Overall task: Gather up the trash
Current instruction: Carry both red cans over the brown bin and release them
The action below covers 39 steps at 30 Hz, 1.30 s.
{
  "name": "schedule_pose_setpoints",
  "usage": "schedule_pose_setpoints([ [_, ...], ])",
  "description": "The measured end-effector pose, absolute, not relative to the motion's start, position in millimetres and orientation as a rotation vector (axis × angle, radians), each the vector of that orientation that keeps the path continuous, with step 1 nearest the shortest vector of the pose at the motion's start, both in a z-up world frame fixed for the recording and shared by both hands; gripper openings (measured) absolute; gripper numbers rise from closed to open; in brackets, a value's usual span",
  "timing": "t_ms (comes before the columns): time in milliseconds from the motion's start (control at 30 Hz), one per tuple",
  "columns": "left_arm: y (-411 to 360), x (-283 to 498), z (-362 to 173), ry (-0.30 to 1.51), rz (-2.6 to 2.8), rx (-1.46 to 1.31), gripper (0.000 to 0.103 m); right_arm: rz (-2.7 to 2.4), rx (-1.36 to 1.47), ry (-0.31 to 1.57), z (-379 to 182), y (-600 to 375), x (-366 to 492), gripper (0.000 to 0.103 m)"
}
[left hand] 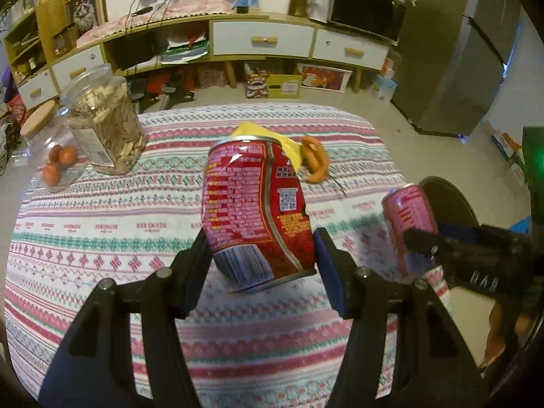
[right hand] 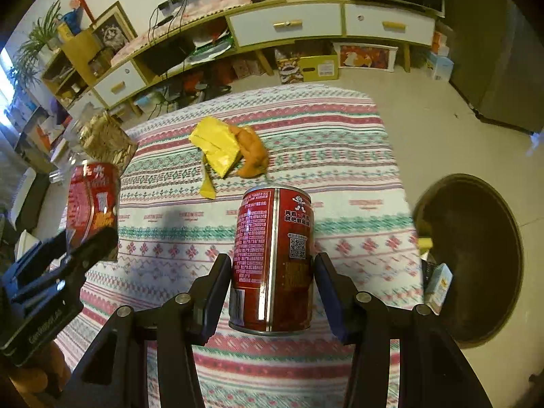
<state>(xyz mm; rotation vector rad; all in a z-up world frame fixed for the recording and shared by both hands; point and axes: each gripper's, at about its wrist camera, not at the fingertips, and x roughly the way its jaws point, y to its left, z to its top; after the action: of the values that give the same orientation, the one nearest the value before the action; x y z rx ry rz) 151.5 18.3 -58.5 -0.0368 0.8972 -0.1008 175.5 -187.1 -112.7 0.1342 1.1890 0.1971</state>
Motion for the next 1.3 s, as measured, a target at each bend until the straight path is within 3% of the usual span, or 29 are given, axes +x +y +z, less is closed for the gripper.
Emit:
schedule_pose_setpoints([
  [400, -40.5, 134.1, -61.2, 0.913, -0.228, -0.061, 0.061, 0.058, 0.240, 1.126, -85.5, -278.3, 134.3, 0.051],
  [1067, -178.6, 134.0, -73.0, 0.906, -0.432, 0.099, 0.061, -0.187, 0.322, 1.126, -97.2, -427.4, 85.6, 0.052],
  [1300, -246.6, 159.4, -106.1, 1.011, -0.517, 0.110, 0.061, -0.248, 0.344, 1.139, -107.8, -457.7, 83.1, 0.052],
])
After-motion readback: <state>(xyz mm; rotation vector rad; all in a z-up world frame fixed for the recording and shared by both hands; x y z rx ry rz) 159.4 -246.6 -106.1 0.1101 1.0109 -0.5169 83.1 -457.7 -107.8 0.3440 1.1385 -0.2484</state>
